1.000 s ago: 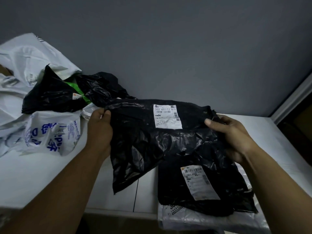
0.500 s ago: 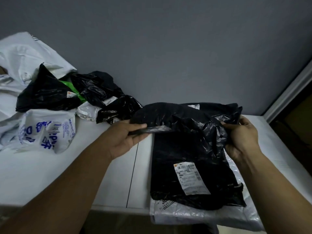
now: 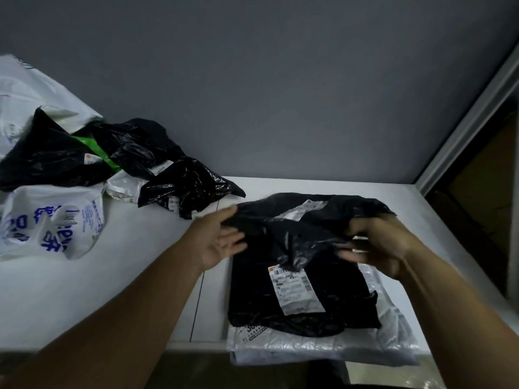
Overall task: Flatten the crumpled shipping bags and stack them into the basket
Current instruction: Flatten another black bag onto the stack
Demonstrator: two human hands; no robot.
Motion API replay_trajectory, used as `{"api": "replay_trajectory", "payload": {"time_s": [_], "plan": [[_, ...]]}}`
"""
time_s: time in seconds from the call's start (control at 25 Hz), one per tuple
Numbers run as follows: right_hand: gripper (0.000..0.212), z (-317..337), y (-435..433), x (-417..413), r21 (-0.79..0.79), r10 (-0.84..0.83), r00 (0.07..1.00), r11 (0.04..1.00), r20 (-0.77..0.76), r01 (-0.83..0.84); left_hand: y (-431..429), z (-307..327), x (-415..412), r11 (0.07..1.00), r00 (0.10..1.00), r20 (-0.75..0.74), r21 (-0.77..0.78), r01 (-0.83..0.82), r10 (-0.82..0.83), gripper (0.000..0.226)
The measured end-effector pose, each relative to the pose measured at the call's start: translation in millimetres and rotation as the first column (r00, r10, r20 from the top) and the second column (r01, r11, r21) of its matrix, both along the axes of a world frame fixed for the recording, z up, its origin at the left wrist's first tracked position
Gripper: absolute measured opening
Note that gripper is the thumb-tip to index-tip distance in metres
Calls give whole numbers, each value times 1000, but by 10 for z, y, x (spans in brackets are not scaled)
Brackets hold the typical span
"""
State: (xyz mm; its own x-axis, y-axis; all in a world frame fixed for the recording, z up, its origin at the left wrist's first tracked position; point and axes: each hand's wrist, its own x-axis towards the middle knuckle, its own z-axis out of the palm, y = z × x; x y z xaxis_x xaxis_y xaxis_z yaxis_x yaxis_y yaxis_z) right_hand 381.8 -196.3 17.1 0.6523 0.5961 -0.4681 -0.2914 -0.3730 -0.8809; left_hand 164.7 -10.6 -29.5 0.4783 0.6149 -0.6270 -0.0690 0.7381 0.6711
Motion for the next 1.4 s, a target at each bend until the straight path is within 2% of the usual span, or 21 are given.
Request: {"api": "replay_trajectory", "payload": {"time_s": [0.04,0.12,0.2,0.28,0.36,0.4,0.44,0.48,0.52,0.64,0.8,0.92,1.04,1.12,1.24,1.28,1.32,1.4], "plan": [[14,18,-34,-8,-127,99,995,987,-1,-98,-45,-69,21,1000,997,-76,17,25,-23,40],[43,90,-130,52,-333,248,968,916,27,-225,-90,-211,50,999,991,-136,46,11,-4,33],[61,171,-186,115,-382,315,942,889,113,-252,-73,-319,63,998,989,-143,57,-36,43,30],[57,180,-170,149,-254,271,938,943,217,-214,-53,-360,69,996,987,-145,75,-58,68,32],[36,11,-57,216,-112,136,914,989,381,-100,-37,-365,71,992,984,-154,101,-78,93,32],[25,-137,20,294,-139,103,855,990,509,-36,-46,-373,84,990,981,-165,112,-87,105,32],[24,-288,93,363,-247,158,761,969,629,3,-67,-388,94,989,978,-179,118,-83,104,31],[33,-449,152,412,-371,266,681,929,682,8,-101,-404,100,992,976,-201,110,-60,81,28],[41,-610,190,441,-467,358,657,884,664,-10,-145,-416,101,996,970,-241,91,-1,23,25],[40,-959,228,478,-524,389,731,850,561,-51,-306,-423,123,972,923,-321,30,234,-213,25],[27,-872,220,506,-491,320,776,871,544,-15,-276,-392,146,975,963,-241,149,163,-124,22],[8,-439,92,401,-361,257,827,930,501,-71,-239,-351,136,960,980,-191,262,100,-50,31],[3,-102,-162,290,-331,308,840,929,447,-165,-231,-382,124,920,977,-205,391,35,50,37],[7,-33,-340,259,-404,433,844,867,316,-293,-195,-511,103,888,959,-274,456,63,73,32],[23,-63,-503,225,-583,625,778,656,64,-479,-174,-749,9,824,872,-489,489,287,-14,19],[32,-107,-510,208,-600,626,780,630,14,-494,-177,-815,-18,807,837,-547,482,341,-27,19],[41,-167,-492,198,-589,580,815,660,4,-466,-188,-863,-30,797,810,-585,477,370,-26,22],[48,-335,-400,190,-536,451,888,773,89,-339,-194,-935,-38,789,780,-626,474,391,-10,29]]}}
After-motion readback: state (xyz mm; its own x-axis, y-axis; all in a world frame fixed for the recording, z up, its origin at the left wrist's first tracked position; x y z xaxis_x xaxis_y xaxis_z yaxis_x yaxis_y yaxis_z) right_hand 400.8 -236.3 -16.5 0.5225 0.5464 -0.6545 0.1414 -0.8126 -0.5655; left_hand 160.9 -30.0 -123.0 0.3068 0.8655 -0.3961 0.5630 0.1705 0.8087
